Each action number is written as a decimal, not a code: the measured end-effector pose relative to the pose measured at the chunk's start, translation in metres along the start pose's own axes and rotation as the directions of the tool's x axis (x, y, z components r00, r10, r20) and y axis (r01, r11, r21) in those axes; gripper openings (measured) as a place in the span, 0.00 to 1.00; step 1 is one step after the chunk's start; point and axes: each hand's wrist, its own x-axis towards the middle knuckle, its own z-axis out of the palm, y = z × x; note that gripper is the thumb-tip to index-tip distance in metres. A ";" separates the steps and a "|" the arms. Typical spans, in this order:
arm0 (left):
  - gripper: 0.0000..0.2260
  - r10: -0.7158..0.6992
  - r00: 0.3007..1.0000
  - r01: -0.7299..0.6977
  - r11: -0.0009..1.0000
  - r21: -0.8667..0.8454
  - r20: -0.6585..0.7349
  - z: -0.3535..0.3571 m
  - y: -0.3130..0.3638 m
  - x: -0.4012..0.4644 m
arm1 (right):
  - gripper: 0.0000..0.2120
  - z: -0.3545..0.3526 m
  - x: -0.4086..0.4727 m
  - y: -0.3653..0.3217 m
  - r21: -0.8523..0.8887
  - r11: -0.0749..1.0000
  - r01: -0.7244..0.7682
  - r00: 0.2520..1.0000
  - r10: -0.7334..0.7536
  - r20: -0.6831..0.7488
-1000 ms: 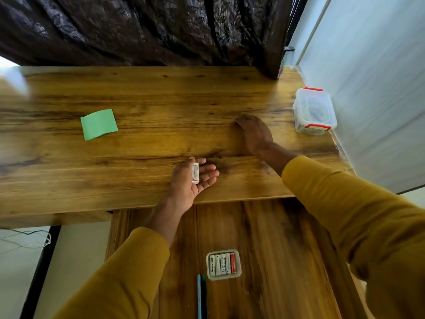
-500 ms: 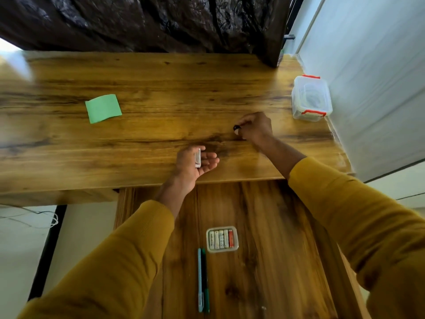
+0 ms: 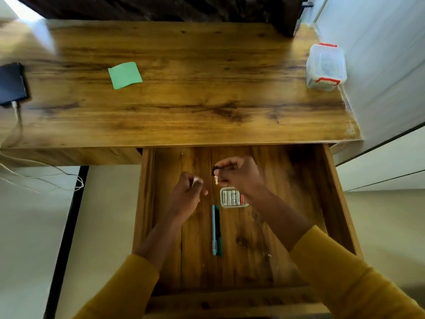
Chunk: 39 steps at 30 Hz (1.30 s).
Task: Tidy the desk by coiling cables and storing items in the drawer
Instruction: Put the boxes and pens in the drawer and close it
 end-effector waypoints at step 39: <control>0.08 0.130 0.983 -0.058 0.890 0.453 -0.128 -0.027 -0.068 -0.044 | 0.06 0.087 -0.030 0.108 -0.615 0.712 0.340 0.932 -0.343 0.118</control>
